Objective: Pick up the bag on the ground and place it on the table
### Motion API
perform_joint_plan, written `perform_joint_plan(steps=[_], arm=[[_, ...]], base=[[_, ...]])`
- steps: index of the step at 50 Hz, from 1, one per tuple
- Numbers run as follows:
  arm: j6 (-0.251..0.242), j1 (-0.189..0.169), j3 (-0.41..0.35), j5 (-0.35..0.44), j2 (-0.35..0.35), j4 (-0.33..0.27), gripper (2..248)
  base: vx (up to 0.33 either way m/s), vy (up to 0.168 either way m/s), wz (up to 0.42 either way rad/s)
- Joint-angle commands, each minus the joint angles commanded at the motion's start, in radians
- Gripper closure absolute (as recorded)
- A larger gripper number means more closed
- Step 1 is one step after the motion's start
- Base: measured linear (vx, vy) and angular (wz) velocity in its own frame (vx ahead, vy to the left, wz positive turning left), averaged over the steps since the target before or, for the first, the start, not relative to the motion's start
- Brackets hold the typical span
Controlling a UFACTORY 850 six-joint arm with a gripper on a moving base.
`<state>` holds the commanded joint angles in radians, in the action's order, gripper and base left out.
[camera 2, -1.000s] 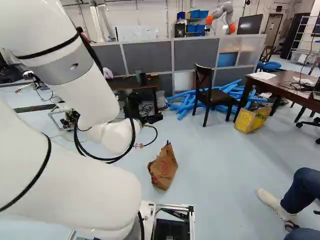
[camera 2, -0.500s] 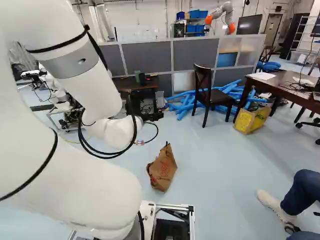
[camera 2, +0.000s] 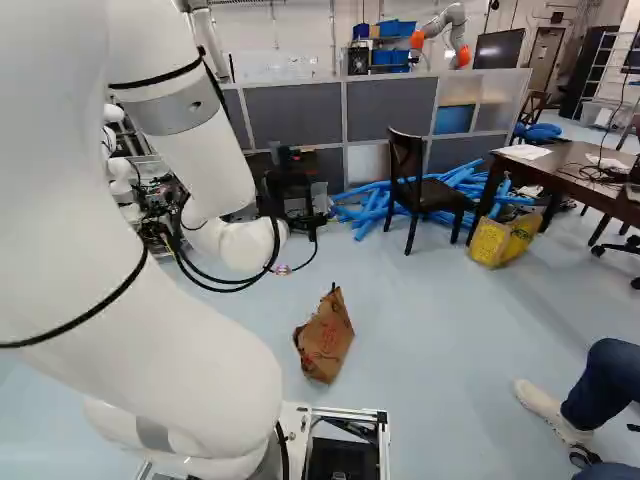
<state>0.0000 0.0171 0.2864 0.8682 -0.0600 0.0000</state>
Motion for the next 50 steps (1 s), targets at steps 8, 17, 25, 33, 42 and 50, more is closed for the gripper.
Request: perform_joint_plan(steps=[8,17,25,33,42,50], arm=[[0.000,0.006,0.045,-0.006,0.056,0.000,3],[0.000,0.013,0.097,-0.020,0.128,0.000,3],[0.000,0.019,0.145,-0.037,0.192,0.000,3],[0.000,0.024,0.191,-0.058,0.253,0.000,3],[0.000,0.030,0.241,-0.083,0.318,0.002,3],[0.000,0.036,0.285,-0.105,0.374,0.008,3]], base=[[0.000,0.000,0.000],[0.000,0.000,0.000],[0.000,0.000,0.000],[0.000,0.000,0.000],[0.000,0.000,0.000],[0.000,0.000,0.000]])
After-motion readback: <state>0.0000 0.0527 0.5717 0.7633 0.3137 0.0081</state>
